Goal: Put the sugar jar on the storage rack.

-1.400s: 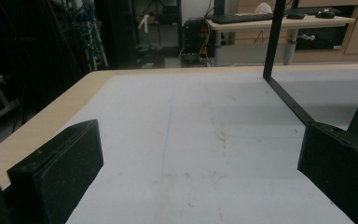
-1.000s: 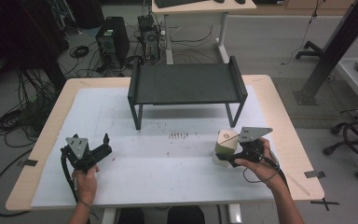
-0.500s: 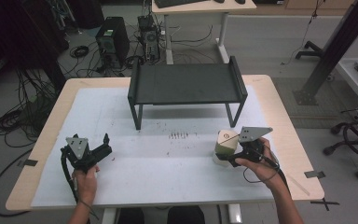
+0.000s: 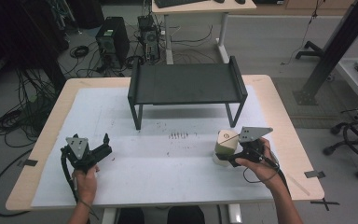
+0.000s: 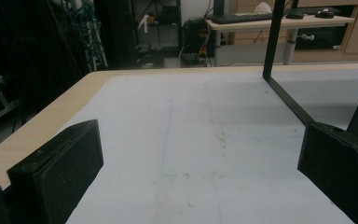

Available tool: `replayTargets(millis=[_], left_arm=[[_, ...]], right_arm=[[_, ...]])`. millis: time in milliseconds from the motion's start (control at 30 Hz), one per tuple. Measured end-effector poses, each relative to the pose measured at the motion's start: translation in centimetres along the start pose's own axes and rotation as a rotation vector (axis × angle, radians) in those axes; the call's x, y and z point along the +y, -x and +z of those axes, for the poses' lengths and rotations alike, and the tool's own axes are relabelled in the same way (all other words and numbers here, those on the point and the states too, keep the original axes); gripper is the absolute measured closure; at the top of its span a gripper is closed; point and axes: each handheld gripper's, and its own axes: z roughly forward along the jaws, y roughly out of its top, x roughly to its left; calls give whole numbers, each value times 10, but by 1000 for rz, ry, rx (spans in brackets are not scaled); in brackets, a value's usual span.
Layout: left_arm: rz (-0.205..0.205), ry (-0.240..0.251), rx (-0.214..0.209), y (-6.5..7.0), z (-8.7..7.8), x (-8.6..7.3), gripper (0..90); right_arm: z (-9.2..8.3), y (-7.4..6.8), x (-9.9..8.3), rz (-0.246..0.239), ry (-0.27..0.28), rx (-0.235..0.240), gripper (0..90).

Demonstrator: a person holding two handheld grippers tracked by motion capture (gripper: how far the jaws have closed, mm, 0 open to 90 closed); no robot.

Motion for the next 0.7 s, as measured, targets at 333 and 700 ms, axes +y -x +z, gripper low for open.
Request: replayTargets(millis=[333, 700], left_arm=[[-1, 0, 0, 0, 0, 0, 2], [1, 1, 0, 0, 0, 0, 2]], right_arm=[[0, 0, 0, 3, 1, 3, 275], [0, 0, 0, 7, 0, 3, 275]])
